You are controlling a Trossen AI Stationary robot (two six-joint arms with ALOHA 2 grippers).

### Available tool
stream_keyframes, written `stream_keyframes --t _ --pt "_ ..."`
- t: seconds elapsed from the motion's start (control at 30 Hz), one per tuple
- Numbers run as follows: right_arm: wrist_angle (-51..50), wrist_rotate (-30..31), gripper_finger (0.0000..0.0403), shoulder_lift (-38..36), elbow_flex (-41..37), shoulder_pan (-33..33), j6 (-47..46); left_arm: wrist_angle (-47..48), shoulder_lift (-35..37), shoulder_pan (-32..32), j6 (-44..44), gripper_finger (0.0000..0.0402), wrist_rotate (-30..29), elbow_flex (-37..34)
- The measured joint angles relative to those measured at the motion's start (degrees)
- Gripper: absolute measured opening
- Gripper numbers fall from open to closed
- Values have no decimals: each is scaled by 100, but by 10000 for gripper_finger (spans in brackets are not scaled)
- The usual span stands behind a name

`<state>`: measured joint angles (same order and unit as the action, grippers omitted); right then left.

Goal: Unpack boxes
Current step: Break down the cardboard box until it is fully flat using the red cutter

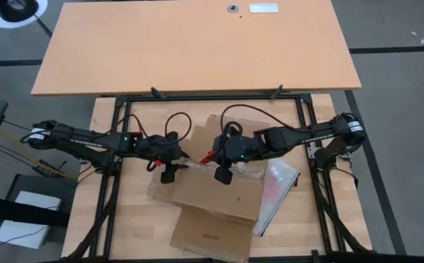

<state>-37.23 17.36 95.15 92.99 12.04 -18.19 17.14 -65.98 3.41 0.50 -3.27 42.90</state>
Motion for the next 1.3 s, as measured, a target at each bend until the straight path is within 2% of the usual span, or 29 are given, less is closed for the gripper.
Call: stream_keyframes --t 0.2,0.4,0.6,0.8,0.93,1.03,1.3 --pt "-408 64 55 -100 88 230 -110 81 -2 -10 33 193 33 11" --pt "-1881 0 55 -266 532 335 -433 182 2 -47 120 193 33 17" --pt "-2447 -64 55 -520 579 604 -679 196 2 -49 122 193 12 17" --pt "-3754 -115 55 -806 559 966 -1262 225 -2 -56 131 193 -34 17" --pt "-4235 3 55 -1028 573 1164 -1717 197 -6 -60 152 193 -50 19" --pt "-4330 261 55 -1158 570 1265 -1926 167 -13 -68 192 193 -55 18" --pt "-4252 173 55 -1441 654 1304 -2123 197 -15 -88 223 193 -56 15"
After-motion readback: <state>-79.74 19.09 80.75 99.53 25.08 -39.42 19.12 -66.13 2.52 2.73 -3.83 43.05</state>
